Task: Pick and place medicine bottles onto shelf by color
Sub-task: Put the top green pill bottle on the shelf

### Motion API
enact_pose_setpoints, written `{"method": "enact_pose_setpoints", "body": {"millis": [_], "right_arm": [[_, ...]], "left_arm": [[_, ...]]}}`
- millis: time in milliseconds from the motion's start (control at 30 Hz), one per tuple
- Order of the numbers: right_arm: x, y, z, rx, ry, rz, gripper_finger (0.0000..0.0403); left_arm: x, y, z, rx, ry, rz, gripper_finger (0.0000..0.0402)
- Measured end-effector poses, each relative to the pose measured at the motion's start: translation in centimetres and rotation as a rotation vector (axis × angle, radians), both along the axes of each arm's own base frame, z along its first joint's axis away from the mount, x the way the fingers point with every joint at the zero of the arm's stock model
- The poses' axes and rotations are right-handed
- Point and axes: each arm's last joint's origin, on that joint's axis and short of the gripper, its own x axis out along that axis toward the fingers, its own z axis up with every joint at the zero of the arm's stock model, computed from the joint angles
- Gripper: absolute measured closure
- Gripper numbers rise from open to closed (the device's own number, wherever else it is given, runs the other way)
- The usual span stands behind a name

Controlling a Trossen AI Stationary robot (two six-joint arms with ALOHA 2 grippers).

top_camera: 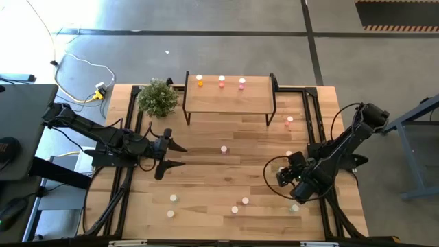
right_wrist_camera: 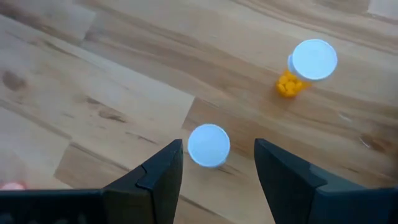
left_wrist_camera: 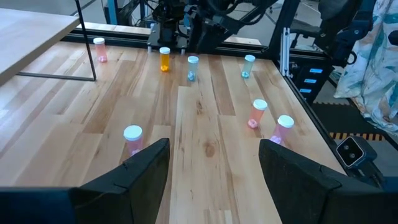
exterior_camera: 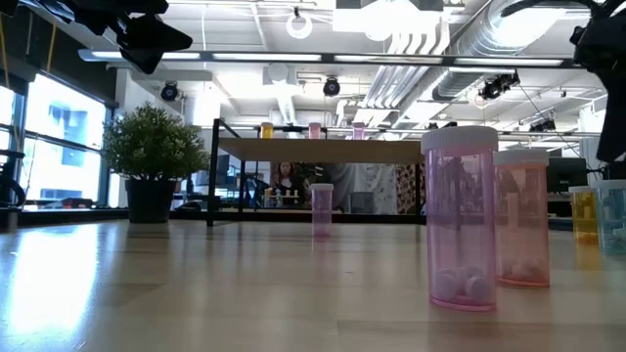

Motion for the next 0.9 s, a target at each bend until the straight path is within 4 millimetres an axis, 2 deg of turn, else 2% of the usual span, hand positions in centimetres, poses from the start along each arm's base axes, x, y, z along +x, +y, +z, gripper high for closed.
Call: {"method": "enact_pose_setpoints", "body": {"millis": [333, 767, 900], "right_arm": [[1.1, 0.6, -2.0, -0.066, 0.053, 0.025, 0.0215], [1.7, 1.0, -3.4, -0.108, 0.082, 0.013, 0.0216], [1.9, 1.0, -3.6, -0.108, 0.083, 0.007, 0.0234]], "left_arm": [[0.0, 0.0, 0.0, 0.000, 0.000, 0.001, 0.0163], [0.0, 0.0, 0.0, -0.001, 0.000, 0.001, 0.0163], [0.0, 0.0, 0.0, -0.002, 0.000, 0.001, 0.0163]]}}
